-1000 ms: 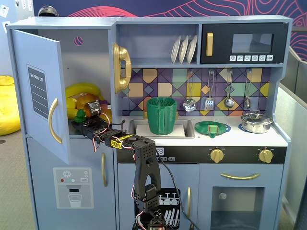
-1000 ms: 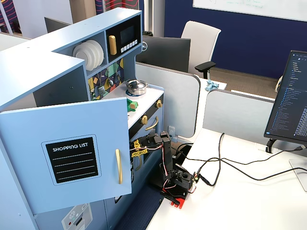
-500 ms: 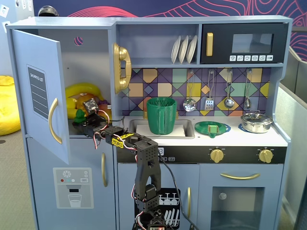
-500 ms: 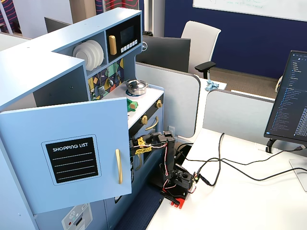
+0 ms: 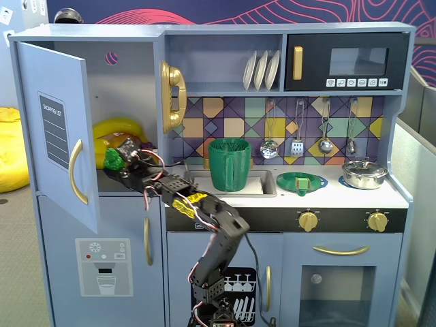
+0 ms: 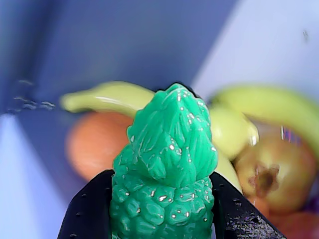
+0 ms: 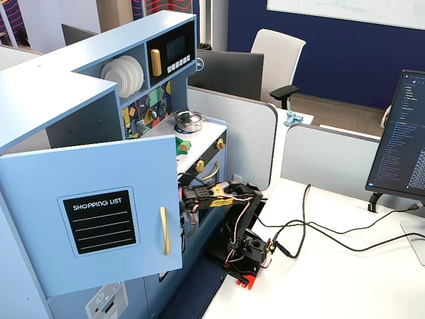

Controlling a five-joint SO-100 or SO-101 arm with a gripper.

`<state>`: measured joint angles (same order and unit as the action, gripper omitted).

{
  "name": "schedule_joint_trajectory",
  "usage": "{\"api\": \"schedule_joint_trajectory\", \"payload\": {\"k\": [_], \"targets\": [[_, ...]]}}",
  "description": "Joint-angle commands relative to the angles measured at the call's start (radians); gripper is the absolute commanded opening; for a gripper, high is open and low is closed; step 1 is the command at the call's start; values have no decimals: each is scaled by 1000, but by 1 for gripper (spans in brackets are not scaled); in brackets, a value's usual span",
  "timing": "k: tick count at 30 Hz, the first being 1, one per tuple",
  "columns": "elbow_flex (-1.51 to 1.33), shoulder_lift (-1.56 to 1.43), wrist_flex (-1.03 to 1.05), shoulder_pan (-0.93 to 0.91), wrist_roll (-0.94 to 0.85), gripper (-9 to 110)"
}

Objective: Pick up the green pineapple from the left cabinet and place it in the green recipient

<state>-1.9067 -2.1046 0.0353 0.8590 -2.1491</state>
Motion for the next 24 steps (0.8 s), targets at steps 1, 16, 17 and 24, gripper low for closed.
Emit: {"api": "schedule_joint_trajectory", "payload": {"k": [1,16,17,24], "targets": [[-75,-221,83,-8,-31,0],[-69,-549,448,-275,3,0],[-51,-555,485,-304,14,0],[78,-502,644,-584,132,0]]}}
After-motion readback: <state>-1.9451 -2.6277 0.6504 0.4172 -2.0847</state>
